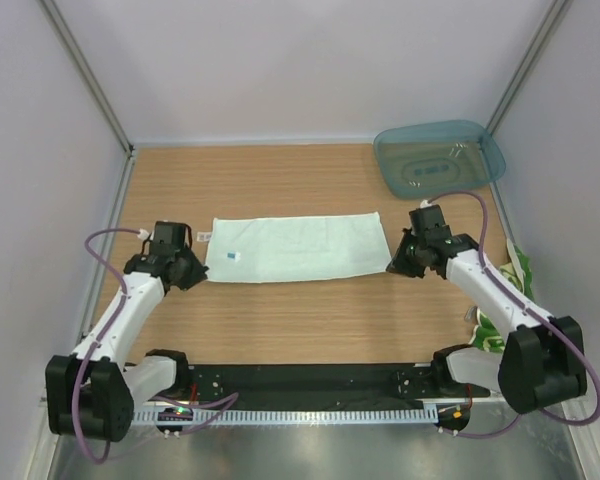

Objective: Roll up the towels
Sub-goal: Fold the towel

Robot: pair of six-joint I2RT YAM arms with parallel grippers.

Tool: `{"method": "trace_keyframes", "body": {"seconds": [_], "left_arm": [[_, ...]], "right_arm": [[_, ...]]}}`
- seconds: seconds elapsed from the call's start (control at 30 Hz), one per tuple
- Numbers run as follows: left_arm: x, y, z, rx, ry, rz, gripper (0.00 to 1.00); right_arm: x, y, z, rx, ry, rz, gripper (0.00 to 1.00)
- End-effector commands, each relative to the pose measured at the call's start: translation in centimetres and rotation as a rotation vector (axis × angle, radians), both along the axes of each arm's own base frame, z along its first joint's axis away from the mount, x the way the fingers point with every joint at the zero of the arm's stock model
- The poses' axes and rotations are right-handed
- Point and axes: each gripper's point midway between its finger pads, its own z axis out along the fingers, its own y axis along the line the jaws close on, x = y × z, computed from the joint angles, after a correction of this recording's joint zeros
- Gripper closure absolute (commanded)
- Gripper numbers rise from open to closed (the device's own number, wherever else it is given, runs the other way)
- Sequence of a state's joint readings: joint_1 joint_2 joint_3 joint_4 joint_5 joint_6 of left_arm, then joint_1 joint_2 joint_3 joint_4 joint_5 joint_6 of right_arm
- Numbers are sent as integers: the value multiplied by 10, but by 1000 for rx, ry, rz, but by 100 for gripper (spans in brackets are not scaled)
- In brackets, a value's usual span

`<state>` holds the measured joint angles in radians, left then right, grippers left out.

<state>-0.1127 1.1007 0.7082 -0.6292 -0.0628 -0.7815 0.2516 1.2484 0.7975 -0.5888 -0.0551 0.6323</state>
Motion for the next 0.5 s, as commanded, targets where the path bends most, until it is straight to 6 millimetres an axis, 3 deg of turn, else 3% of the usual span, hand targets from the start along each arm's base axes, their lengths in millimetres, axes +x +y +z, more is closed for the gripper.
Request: {"method": "trace_keyframes", "body": {"seconds": [0.0, 0.2, 0.3, 0.47], "left_arm": [[-19, -5, 7, -37, 25, 0, 100], [-31, -16, 37, -121, -23, -4, 100], [-31, -13, 47, -100, -37, -8, 100], [-17, -14, 40, -76, 21, -47, 100]], "right_arm": [[-29, -5, 13, 5, 22, -12, 99], [-50, -9, 36, 41, -17, -47, 99], [-47, -8, 46, 48, -45, -44, 99], [-22, -5, 51, 36, -67, -43, 99]]}}
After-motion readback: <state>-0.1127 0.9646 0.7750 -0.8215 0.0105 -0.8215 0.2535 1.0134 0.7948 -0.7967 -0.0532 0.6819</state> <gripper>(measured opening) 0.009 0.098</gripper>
